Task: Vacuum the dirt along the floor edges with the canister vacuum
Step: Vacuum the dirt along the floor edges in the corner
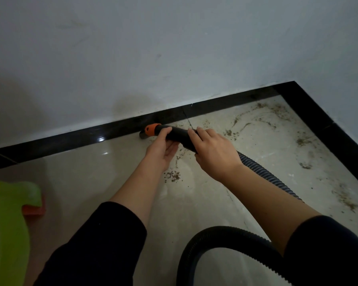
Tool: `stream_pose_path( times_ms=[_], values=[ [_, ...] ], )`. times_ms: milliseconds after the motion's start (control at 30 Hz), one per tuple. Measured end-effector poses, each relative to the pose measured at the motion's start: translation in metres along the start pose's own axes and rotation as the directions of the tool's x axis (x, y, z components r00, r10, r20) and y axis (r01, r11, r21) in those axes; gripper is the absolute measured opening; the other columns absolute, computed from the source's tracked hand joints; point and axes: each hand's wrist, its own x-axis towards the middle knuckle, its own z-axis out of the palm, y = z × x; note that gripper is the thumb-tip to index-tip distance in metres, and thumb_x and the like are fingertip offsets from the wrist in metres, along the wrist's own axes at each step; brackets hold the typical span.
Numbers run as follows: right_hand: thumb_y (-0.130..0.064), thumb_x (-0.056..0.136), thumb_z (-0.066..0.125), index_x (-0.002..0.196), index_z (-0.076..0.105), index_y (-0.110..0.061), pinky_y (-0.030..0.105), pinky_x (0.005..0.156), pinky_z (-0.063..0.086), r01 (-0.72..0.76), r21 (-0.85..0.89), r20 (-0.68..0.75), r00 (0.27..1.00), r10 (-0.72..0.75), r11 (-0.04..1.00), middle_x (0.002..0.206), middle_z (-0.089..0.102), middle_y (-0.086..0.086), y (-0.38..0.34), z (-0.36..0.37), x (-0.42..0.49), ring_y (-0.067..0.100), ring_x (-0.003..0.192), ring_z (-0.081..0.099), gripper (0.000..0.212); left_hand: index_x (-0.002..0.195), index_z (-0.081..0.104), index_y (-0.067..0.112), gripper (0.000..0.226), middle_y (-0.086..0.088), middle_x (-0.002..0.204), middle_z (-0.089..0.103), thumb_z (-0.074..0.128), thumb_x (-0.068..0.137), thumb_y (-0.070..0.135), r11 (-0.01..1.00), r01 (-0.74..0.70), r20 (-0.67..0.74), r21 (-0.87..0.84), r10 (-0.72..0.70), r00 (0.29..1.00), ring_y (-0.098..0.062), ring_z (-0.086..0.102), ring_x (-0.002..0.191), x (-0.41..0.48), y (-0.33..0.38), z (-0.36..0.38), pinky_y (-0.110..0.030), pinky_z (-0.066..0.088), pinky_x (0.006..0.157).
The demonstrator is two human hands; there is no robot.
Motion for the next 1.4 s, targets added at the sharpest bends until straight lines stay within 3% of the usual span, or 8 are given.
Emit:
stream_pose_path(
  times_ms=[767, 900, 1067, 1233, 1400],
  values=[
    [-0.016, 0.091, 0.058, 0.147, 0.027, -0.008, 0.034, 0.090, 0.047, -0.089, 0.030, -0.029, 0.996, 0.090, 0.996, 0.134, 0.048, 0.011, 0.021, 0.005, -0.001, 0.025, 0.112, 0.052, 0.064, 0.124, 0.054, 0.005, 0.040, -0.013, 0.101, 0.068, 0.068, 0.090, 0.021, 0.999, 0.006, 0.054, 0.048, -0.009, 0.998, -0.017, 0.065, 0.091, 0.013, -0.005, 0.030, -0.023, 0.052, 0.069],
    [-0.015, 0.089, 0.060, 0.146, 0.031, -0.007, 0.034, 0.089, 0.047, -0.101, 0.009, -0.022, 0.995, 0.101, 0.995, 0.133, 0.051, 0.013, 0.027, 0.006, -0.004, 0.027, 0.111, 0.053, 0.064, 0.125, 0.055, 0.005, 0.041, -0.014, 0.107, 0.068, 0.067, 0.091, 0.022, 0.996, 0.011, 0.073, 0.085, -0.018, 0.997, -0.018, 0.065, 0.095, 0.014, -0.009, 0.035, -0.023, 0.052, 0.070],
    [-0.016, 0.087, 0.063, 0.144, 0.035, -0.009, 0.035, 0.090, 0.047, -0.114, 0.003, -0.031, 0.993, 0.115, 0.993, 0.130, 0.053, 0.011, 0.037, 0.009, -0.006, 0.026, 0.109, 0.054, 0.064, 0.124, 0.057, 0.003, 0.040, -0.013, 0.099, 0.069, 0.068, 0.090, 0.023, 0.996, 0.020, 0.085, 0.091, -0.027, 0.996, -0.017, 0.066, 0.087, 0.015, -0.013, 0.045, -0.022, 0.053, 0.067],
    [-0.013, 0.081, 0.068, 0.138, 0.045, -0.007, 0.035, 0.081, 0.051, -0.134, 0.011, -0.054, 0.989, 0.135, 0.991, 0.120, 0.059, 0.012, 0.042, 0.014, -0.005, 0.026, 0.099, 0.058, 0.062, 0.120, 0.057, 0.004, 0.035, -0.013, 0.098, 0.068, 0.066, 0.092, 0.023, 0.995, 0.019, 0.094, 0.096, -0.028, 0.995, -0.017, 0.065, 0.088, 0.017, -0.018, 0.047, -0.024, 0.052, 0.077],
    [-0.013, 0.082, 0.068, 0.140, 0.043, -0.006, 0.034, 0.082, 0.050, -0.143, 0.006, -0.054, 0.988, 0.143, 0.990, 0.122, 0.059, 0.012, 0.046, 0.018, -0.007, 0.026, 0.101, 0.058, 0.063, 0.124, 0.056, 0.003, 0.039, -0.013, 0.099, 0.068, 0.065, 0.092, 0.023, 0.993, 0.027, 0.105, 0.112, -0.039, 0.994, -0.017, 0.065, 0.090, 0.021, -0.021, 0.050, -0.023, 0.053, 0.073]
  ],
)
